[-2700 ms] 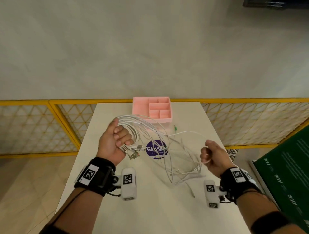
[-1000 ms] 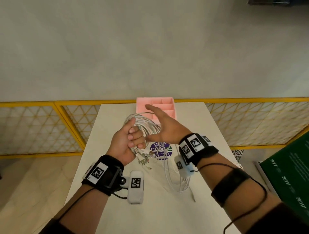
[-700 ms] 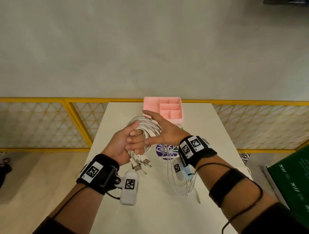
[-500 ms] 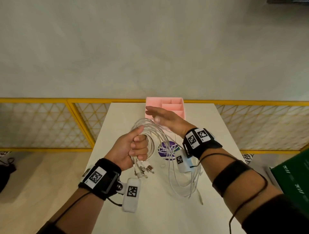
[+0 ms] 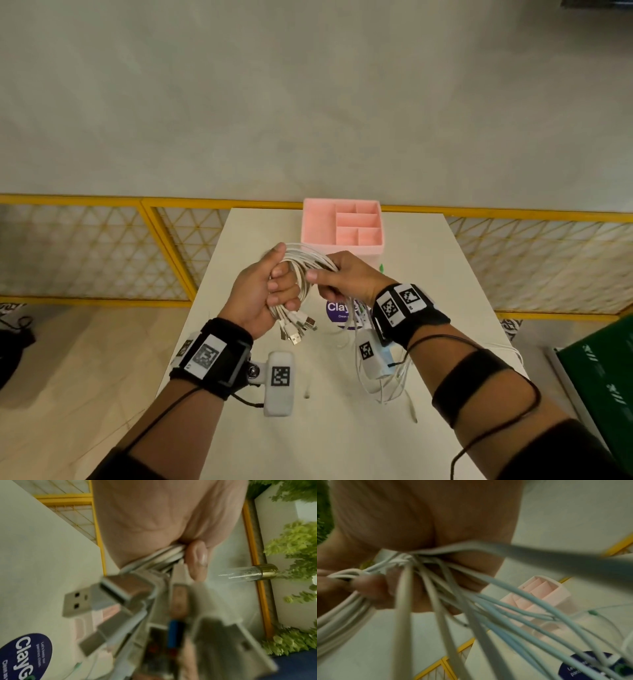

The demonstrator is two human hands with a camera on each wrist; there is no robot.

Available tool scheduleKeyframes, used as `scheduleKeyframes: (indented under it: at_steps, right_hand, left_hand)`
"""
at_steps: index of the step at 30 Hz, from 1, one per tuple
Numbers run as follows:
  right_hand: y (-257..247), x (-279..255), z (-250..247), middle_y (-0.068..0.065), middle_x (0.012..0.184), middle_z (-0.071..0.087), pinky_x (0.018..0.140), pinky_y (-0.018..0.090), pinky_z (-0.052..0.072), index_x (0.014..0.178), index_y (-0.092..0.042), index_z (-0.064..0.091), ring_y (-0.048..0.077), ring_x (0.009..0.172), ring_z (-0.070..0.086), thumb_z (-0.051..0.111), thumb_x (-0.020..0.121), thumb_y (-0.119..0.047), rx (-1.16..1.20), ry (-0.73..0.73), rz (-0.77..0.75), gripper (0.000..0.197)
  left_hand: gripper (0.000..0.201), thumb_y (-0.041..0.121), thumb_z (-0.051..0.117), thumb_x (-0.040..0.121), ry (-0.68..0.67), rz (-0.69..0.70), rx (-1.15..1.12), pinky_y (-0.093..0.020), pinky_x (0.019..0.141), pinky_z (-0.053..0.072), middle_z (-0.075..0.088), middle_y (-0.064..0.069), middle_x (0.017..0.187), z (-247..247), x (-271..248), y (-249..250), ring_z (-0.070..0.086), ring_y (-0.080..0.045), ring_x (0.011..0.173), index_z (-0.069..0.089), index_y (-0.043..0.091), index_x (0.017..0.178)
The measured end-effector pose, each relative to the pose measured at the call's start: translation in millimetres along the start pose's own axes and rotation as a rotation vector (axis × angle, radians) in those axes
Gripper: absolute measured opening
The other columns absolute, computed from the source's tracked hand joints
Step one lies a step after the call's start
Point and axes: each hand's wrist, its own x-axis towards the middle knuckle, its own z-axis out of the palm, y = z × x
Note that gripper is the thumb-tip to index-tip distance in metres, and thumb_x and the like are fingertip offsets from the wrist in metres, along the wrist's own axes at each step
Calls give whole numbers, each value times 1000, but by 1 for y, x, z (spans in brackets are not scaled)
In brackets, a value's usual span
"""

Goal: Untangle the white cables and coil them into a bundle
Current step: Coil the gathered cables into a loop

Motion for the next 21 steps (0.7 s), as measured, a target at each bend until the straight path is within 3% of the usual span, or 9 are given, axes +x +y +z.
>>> scheduleKeyframes:
  at_steps: [3,6,9,11,14,17,19,21]
  right_hand:
    - [9,-7,-1,12,57,58,54,30,41,74,-13,63,22,52,48,74,88,-28,2,-26,19,23]
    - [35,-17,-6,13,64,66,58,27,46,78,-4,66,21,56,56,73,86,-32,-158,1,92,31]
    - [71,-34,-8,7,59,58,58,29,49,89,6,61,20,48,56,72,87,-33,-121,101,177,40]
    - [87,-41,-3,2,58,53,54,30,47,91,-2,63,18,44,50,72,85,-37,-131,169,220,36]
    - [94,-48,-5,-3,57,54,49,26,46,85,-26,66,14,45,49,70,87,-38,-271,226,260,14]
    - [97,-61,-31,-4,58,56,49,26,47,76,-25,63,14,47,54,67,90,-39,-432,270,312,20]
    - [97,-68,-51,-2,60,56,54,30,45,69,-20,54,22,57,57,66,89,-41,-639,416,302,32]
    - [95,-71,-67,1,63,55,53,32,39,73,-19,48,32,64,58,64,90,-36,-874,669,236,29]
  left_hand:
    - [47,43,50,100,37,62,36,-28,46,39,25,5,47,4,1,-5,24,-9,36,34,18,64]
    - [46,41,47,102,136,167,-49,-27,46,42,26,7,46,5,3,1,26,-9,37,37,20,63]
    - [46,41,48,102,205,221,-150,-27,45,40,26,7,45,-1,8,11,25,-9,37,37,21,62]
    - [46,41,49,102,237,228,-153,-27,45,39,27,7,44,-1,9,8,25,-10,37,36,21,63]
    - [46,41,49,102,273,253,-175,-26,45,39,27,7,45,4,10,-2,26,-10,37,36,21,63]
    - [47,43,49,102,301,281,-228,-25,46,39,28,7,46,2,10,0,26,-10,37,36,22,62]
    - [47,45,49,101,312,287,-240,-26,47,39,28,8,46,3,9,-1,26,-10,37,35,22,62]
    - [48,45,49,101,323,297,-215,-27,49,40,28,7,47,9,8,-6,26,-11,39,35,21,62]
